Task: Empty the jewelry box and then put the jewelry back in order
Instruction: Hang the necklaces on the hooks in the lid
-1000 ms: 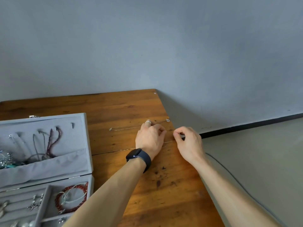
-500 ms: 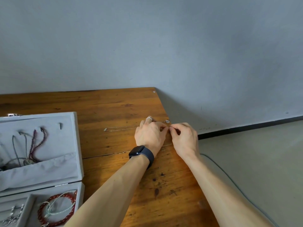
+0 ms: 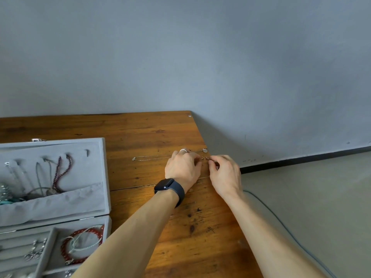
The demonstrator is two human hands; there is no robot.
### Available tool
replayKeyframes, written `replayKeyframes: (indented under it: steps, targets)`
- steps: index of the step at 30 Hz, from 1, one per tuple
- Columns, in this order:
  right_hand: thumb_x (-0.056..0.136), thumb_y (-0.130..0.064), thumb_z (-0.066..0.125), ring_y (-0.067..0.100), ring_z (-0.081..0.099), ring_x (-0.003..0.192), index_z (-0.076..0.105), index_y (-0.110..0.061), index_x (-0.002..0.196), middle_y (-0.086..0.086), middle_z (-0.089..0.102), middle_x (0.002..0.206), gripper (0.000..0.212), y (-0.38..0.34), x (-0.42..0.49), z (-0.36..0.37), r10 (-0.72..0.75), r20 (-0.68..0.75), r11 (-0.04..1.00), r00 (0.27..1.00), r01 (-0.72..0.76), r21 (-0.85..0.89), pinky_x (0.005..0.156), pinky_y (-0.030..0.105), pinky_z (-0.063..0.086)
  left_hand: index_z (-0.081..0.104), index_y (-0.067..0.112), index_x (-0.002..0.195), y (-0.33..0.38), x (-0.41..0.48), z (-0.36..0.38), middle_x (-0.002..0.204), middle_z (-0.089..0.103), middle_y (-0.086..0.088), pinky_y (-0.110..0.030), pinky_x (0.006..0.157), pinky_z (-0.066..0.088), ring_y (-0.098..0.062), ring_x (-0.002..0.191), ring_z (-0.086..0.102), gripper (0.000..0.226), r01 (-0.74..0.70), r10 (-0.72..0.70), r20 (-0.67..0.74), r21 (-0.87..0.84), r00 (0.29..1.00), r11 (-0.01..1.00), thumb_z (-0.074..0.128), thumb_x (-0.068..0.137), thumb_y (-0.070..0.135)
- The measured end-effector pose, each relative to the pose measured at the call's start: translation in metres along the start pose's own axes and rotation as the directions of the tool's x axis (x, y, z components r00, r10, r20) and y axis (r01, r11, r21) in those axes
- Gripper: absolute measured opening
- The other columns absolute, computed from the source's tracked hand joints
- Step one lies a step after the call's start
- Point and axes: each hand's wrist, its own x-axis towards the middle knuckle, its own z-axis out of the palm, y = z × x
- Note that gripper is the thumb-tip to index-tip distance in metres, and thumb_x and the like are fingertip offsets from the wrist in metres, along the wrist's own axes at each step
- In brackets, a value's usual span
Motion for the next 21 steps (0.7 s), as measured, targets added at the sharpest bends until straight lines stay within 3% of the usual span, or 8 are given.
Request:
replayKeyframes:
  steps: [2, 6, 10, 16, 19, 21]
  targets:
    - [0.1, -0.024, 0.058, 0.023, 0.058, 0.12, 0.066, -0.017, 0.128, 0.003, 0.063, 0.128, 0.031, -0.004, -0.014, -0.009, 0.011, 0.04, 1.0, 0.999, -0.011, 0.003, 0.102, 0.035, 0.047, 0.068, 0.03, 0.122, 0.0, -0.007, -0.012, 0.125, 0.063, 0.002, -0.037, 0.094, 0.051, -0.023, 0.119, 0.053, 0.031, -0.007, 0.005, 0.076, 0.026, 0.997, 1.0, 0.054, 0.095, 0.031]
    - [0.098, -0.023, 0.06, 0.02, 0.051, 0.129, 0.063, -0.021, 0.131, -0.002, 0.061, 0.133, 0.034, -0.015, -0.061, -0.033, -0.046, 0.082, 0.999, 0.996, 0.047, -0.01, 0.105, 0.03, 0.041, 0.068, 0.029, 0.121, 0.001, -0.033, -0.049, 0.121, 0.067, -0.001, -0.038, 0.087, 0.056, -0.025, 0.107, 0.063, 0.033, -0.014, -0.015, 0.209, 0.136, 0.978, 0.991, 0.052, 0.093, 0.03]
    - [0.097, -0.022, 0.062, 0.014, 0.05, 0.128, 0.067, -0.02, 0.127, -0.005, 0.063, 0.131, 0.031, -0.024, -0.127, -0.057, -0.153, 0.112, 0.988, 0.982, 0.154, -0.004, 0.105, 0.02, 0.031, 0.061, 0.03, 0.132, -0.003, -0.081, -0.083, 0.126, 0.065, -0.002, -0.037, 0.087, 0.05, -0.026, 0.113, 0.059, 0.038, -0.09, 0.039, 0.203, 0.249, 0.978, 0.964, 0.049, 0.097, 0.037]
    - [0.095, -0.027, 0.064, 0.004, 0.05, 0.125, 0.07, -0.028, 0.121, -0.015, 0.065, 0.125, 0.027, -0.03, -0.227, -0.079, -0.238, 0.139, 0.971, 0.961, 0.238, 0.018, 0.103, 0.013, 0.03, 0.04, 0.035, 0.149, -0.022, -0.184, -0.115, 0.153, 0.044, -0.002, -0.043, 0.117, 0.029, -0.025, 0.143, 0.035, 0.052, -0.19, 0.125, 0.216, 0.314, 0.968, 0.93, 0.046, 0.098, 0.046]
    - [0.095, -0.028, 0.065, 0.001, 0.05, 0.121, 0.071, -0.031, 0.118, -0.019, 0.065, 0.122, 0.025, -0.037, -0.27, -0.083, -0.225, 0.134, 0.974, 0.965, 0.218, 0.065, 0.101, 0.009, 0.031, 0.034, 0.036, 0.152, -0.032, -0.241, -0.124, 0.159, 0.036, -0.002, -0.043, 0.122, 0.021, -0.022, 0.15, 0.022, 0.054, -0.19, 0.148, 0.164, 0.277, 0.975, 0.942, 0.046, 0.099, 0.043]
    - [0.093, -0.025, 0.068, 0.002, 0.053, 0.115, 0.073, -0.029, 0.114, -0.018, 0.066, 0.117, 0.022, -0.043, -0.295, -0.084, -0.236, 0.117, 0.969, 0.965, 0.224, 0.105, 0.098, 0.011, 0.036, 0.034, 0.035, 0.152, -0.039, -0.279, -0.13, 0.16, 0.034, -0.001, -0.041, 0.122, 0.024, -0.02, 0.151, 0.021, 0.053, -0.206, 0.183, 0.118, 0.227, 0.976, 0.952, 0.046, 0.1, 0.039]
